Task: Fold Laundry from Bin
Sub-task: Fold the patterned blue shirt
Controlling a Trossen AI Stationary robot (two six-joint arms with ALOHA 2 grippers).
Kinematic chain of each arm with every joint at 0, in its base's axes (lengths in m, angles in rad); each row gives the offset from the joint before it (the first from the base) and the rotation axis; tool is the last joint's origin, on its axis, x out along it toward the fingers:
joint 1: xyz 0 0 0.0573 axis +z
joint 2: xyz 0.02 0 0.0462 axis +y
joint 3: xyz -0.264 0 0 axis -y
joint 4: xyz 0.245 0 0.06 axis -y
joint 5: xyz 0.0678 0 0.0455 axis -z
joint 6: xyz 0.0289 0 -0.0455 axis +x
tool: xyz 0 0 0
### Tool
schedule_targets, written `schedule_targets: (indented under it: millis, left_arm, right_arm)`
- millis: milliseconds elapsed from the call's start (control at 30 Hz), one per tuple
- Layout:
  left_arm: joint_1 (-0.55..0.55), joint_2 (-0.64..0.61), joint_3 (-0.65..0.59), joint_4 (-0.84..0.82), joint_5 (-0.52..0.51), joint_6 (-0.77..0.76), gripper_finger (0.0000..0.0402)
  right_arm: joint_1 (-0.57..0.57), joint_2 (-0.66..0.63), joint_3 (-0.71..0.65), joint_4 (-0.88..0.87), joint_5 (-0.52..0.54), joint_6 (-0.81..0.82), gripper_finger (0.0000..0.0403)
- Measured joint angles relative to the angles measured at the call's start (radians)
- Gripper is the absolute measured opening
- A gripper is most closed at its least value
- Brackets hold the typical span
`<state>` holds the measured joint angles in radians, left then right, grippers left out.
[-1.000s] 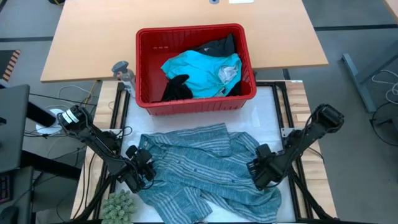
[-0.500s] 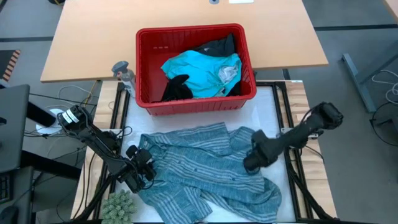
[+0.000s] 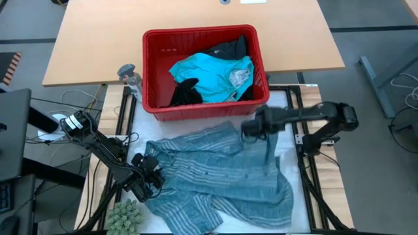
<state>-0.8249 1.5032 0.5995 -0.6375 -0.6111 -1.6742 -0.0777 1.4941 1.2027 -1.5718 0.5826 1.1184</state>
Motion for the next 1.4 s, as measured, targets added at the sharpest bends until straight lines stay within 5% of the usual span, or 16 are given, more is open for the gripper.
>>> schedule_targets:
  millis: [167,367,600,867,1033,1233,1400]
  left_arm:
    - [0.0,0.0,0.0,-0.001,-0.001,-0.043,0.0146]
    - [-0.014,0.0,0.024,0.001,-0.019,-0.125,0.0146]
    - [-0.028,-0.097,0.184,-0.111,-0.285,0.04,0.0146]
    - [0.04,-0.231,0.279,-0.104,-0.659,0.495,0.0146]
    - [0.238,-0.23,0.277,-0.066,-0.503,0.817,0.0146]
    - [0.479,-0.179,0.277,0.264,-0.184,1.346,0.0152]
    - [0.658,-0.139,0.277,0.444,0.036,1.561,0.0167]
  right_arm:
    - [-0.174,0.0,-0.046,0.023,0.018,-0.082,0.0026]
    - [-0.225,-0.003,-0.093,0.08,0.043,-0.262,0.0119]
    - [-0.182,-0.048,-0.069,0.077,0.112,-0.265,0.0216]
    - [-0.022,-0.162,-0.019,0.067,0.079,-0.191,0.0233]
    - [0.144,-0.236,-0.016,0.108,0.055,-0.108,0.0234]
    - [0.318,-0.265,-0.016,0.152,0.051,-0.015,0.0234]
    - [0.42,-0.25,-0.016,0.158,0.054,0.046,0.0234]
